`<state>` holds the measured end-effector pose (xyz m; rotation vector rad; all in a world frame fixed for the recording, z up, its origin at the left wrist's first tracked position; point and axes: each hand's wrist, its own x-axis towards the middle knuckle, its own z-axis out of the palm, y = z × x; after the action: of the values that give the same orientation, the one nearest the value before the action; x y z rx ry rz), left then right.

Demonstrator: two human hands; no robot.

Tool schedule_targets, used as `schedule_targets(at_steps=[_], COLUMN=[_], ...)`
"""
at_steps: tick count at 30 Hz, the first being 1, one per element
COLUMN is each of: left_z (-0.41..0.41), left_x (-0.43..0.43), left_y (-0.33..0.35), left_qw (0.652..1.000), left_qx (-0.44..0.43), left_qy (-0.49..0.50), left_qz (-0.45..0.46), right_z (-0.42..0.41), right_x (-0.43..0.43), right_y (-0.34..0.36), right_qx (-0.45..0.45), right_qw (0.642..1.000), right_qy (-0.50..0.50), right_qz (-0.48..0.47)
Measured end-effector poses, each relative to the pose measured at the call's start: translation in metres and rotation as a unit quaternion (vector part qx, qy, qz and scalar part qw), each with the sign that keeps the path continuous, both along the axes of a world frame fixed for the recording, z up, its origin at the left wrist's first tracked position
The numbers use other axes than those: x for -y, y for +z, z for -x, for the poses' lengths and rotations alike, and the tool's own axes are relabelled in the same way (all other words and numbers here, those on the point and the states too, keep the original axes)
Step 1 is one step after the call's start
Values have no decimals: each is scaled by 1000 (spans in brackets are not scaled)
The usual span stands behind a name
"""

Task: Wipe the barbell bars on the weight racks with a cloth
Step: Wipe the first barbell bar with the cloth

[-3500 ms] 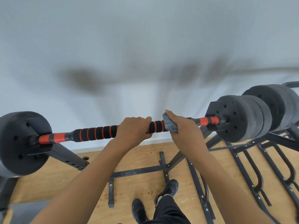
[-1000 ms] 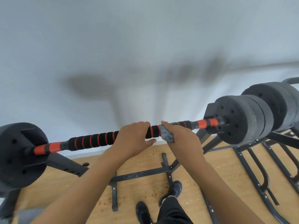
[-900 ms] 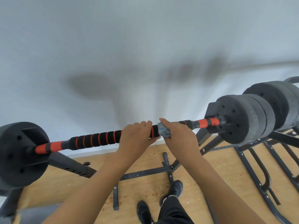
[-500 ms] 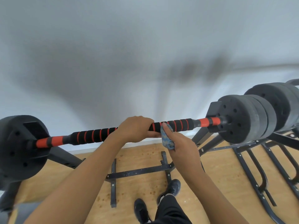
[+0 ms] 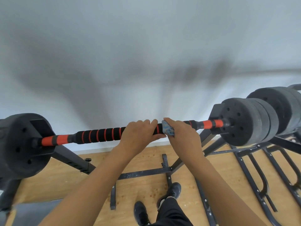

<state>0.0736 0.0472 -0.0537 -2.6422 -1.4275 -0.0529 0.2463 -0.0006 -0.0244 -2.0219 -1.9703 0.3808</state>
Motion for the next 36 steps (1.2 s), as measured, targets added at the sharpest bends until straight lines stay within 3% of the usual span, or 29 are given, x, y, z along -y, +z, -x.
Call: schedule_targets(at_steps=[5, 7, 10, 12, 13, 15, 18, 20, 22, 25, 30, 36], left_z=[2, 2, 4, 5, 5, 4, 0, -5, -10, -7, -3, -1], left_x=[-21, -33, -56, -61, -60, -50, -20, -1, 6, -6, -18, -34], left_y=[11, 14, 21, 23, 24, 24, 19, 9, -1, -1, 8, 14], left_qw=[991, 970, 860, 819, 821, 868, 977, 998, 1000, 999, 994, 963], left_qx=[10, 41, 137, 163, 168, 161, 78, 11, -24, -28, 3, 53], left_qy=[-15, -7, 30, 43, 46, 40, 17, 9, 12, 3, -24, -17], left_qz=[129, 239, 490, 549, 544, 467, 196, 63, 12, 19, 104, 262], right_z=[-5, -8, -8, -10, -12, -16, -18, -14, -9, -4, -11, -11], right_x=[35, 44, 51, 52, 53, 53, 36, 18, 5, 5, 24, 31], right_y=[-25, -31, -32, -32, -32, -31, -20, -10, -3, -8, -31, -34], right_qx=[-18, -19, -18, -25, -41, -86, -129, -121, -78, -63, -175, -170], right_qw=[1000, 1000, 999, 999, 998, 995, 989, 991, 996, 998, 983, 983], right_qy=[-23, -23, -29, -33, -35, -41, -38, -25, -21, -21, -55, -68], right_qz=[-8, -5, -4, -11, -19, -37, -68, -61, -33, -19, -21, -18])
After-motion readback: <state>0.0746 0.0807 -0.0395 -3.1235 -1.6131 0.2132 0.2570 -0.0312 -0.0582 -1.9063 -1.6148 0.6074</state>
